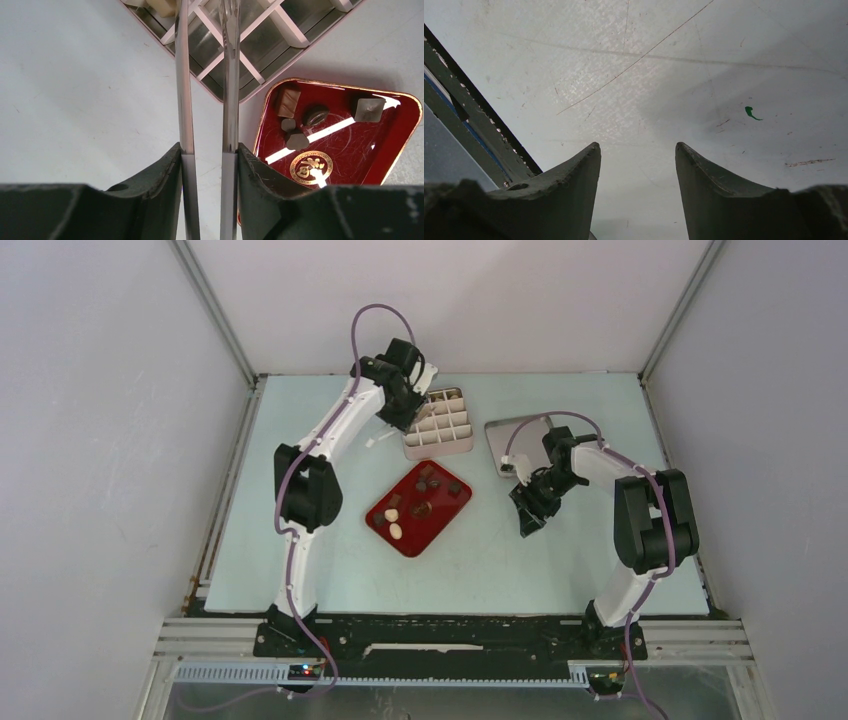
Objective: Pack the chocolate
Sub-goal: Place the fake chocolate in the packing box.
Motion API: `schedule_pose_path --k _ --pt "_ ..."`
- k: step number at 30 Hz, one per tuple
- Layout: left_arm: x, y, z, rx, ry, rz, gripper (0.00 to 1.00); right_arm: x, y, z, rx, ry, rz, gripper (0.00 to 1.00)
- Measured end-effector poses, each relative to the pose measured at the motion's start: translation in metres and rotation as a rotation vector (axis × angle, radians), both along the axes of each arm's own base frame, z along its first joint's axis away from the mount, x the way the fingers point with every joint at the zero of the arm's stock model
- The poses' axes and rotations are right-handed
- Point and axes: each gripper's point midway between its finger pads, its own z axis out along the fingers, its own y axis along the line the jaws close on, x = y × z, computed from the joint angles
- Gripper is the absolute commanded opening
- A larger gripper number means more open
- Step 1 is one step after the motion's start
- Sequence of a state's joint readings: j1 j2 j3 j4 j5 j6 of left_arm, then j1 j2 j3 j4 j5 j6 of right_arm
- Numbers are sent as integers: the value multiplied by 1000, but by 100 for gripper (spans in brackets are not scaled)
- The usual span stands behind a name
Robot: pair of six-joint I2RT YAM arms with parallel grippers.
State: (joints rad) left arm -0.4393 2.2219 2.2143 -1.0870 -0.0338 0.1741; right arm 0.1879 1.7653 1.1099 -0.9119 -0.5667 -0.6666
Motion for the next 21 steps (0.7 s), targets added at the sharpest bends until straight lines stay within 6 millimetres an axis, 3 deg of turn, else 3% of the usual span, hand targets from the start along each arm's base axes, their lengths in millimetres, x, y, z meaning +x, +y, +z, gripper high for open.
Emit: schedule_pose_path --k 5,9,14,18,21 --pt "0 0 0 1 -1 1 38 0 0 0 0 0 0 60" --pt "1 2 2 7 -8 3 33 -1 0 0 -1 7 0 70" --pt "-2 1 23 -23 -46 -1 23 0 0 -1 -3 15 1 72" --pt "-25 3 54 -75 -73 -21 24 -2 0 -1 -5 23 1 73" --pt "-53 8 74 -111 -62 -43 27 -1 0 -1 -6 21 1 77"
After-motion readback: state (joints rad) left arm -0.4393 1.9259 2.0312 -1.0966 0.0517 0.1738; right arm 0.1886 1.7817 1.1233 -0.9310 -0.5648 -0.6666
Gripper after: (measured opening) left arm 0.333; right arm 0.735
